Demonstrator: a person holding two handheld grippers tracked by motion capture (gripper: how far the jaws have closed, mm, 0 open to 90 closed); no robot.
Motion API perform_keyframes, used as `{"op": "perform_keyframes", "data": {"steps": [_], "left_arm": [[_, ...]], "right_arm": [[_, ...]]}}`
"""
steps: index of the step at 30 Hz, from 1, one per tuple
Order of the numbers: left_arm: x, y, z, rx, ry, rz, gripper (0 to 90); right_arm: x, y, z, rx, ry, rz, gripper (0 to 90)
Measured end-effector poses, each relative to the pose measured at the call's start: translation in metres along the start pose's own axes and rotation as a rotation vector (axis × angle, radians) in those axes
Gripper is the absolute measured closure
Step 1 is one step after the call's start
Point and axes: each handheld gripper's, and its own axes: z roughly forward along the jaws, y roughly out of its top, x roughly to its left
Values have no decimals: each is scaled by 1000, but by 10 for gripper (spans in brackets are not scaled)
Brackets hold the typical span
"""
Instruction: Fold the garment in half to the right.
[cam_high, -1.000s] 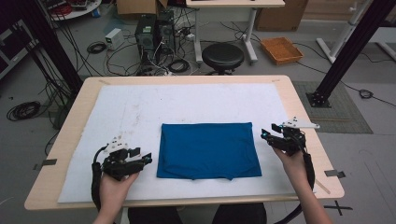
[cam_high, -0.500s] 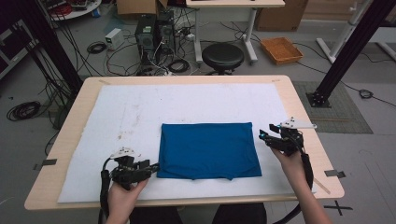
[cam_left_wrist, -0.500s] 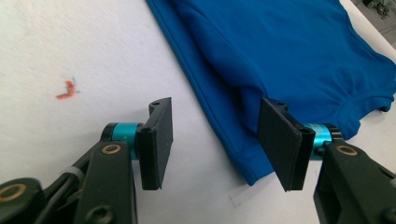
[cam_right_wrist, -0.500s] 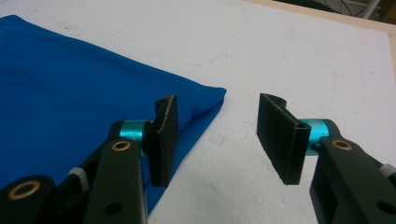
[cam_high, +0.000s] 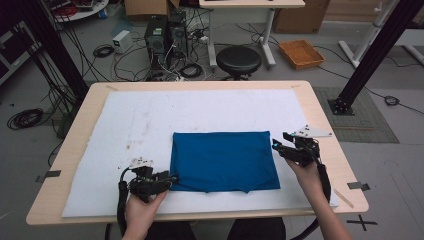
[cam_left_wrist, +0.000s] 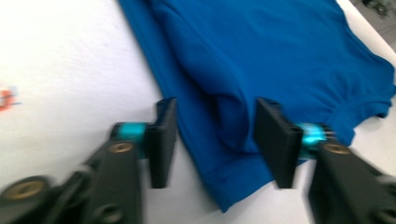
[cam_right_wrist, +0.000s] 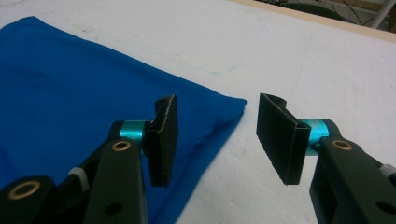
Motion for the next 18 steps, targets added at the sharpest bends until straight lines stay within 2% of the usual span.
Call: {"op": "perform_keyframes", "data": {"steps": [5,11,13,18], "left_arm": [[-4,1,4,3,19,18,595],[-9,1,7,-7,83,13,683],[-10,1,7,-9,96,17,712],[-13,1,9,-2,97,46,808]], "right_arm": [[17,10,8,-2,31,-33,489],[41,23,22,5,78,-81,489],[49,28,27,3,96,-81,489],[69,45,44,11,148,-83,493]]}}
